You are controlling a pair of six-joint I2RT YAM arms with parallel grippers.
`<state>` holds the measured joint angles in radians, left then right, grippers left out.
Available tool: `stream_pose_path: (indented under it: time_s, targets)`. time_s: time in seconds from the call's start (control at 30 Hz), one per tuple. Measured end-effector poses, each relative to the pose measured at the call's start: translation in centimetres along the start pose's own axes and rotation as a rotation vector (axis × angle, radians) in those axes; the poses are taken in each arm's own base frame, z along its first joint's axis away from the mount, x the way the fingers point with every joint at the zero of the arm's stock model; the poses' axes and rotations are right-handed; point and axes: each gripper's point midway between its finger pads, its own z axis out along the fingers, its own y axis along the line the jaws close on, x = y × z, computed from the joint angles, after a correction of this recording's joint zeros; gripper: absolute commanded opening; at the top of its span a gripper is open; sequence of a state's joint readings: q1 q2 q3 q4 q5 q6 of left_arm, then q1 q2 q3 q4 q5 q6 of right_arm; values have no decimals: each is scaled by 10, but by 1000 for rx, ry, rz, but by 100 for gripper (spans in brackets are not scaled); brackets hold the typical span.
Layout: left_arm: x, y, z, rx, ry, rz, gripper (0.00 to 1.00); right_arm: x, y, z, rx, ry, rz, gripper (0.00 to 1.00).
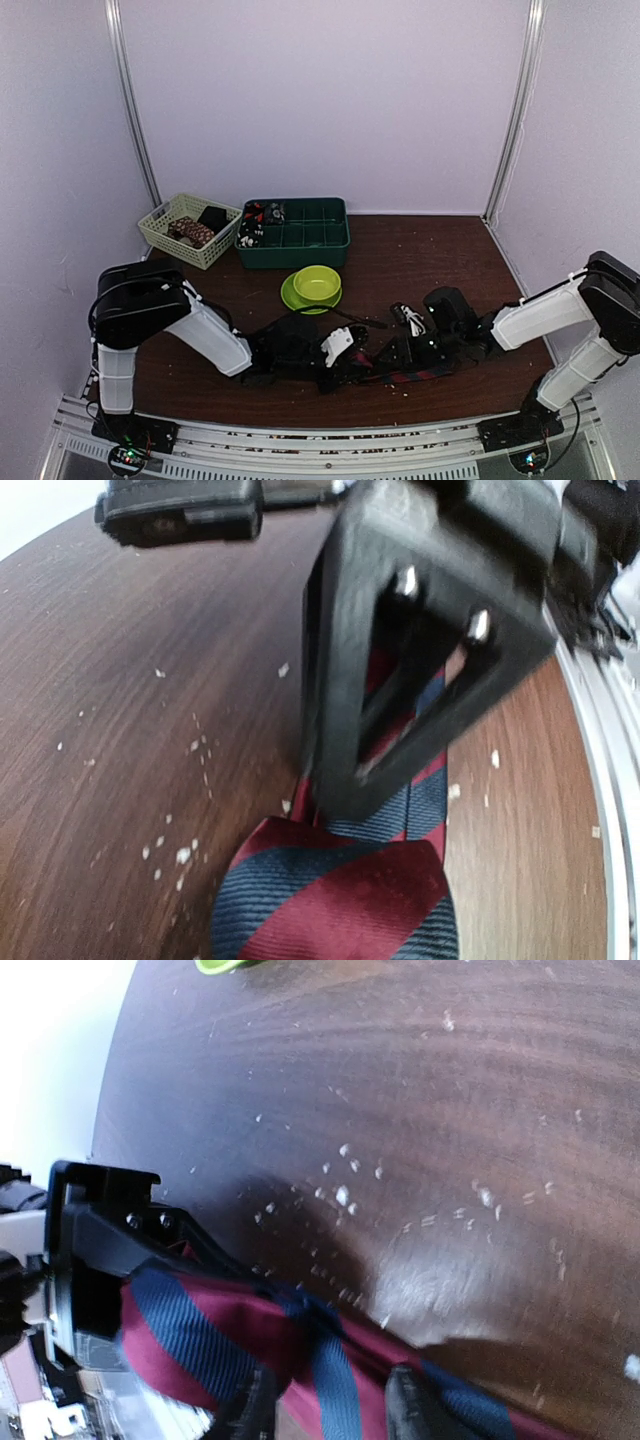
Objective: Roll the ties
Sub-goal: Roll the tie at the center of the board.
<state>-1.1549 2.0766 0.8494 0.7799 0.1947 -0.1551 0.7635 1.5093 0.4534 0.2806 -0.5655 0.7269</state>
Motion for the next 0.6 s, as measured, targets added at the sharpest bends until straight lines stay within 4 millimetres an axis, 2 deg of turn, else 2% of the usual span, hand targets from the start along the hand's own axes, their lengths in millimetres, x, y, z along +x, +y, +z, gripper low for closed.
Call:
stream_pose_path:
  time_s: [0.17,0.27,0.4,0.53,0.57,0.6]
  targets:
    - [5,-1,-7,1,72,75,21,0,18,-10,-40,22,16,47]
    - [5,-1,-6,7,99,111,22,-5,36,-10,-84,27,26,48]
    - [5,-3,-5,17,117,142,23,-3,55,-6,-123,55,31,48]
    - [5,-4,-5,27,124,158,24,4,52,6,-104,96,49,39]
    - [6,-4,-5,28,128,160,24,6,49,9,-96,107,53,34]
    - [7,-4,-5,29,132,161,24,7,50,11,-101,115,58,23]
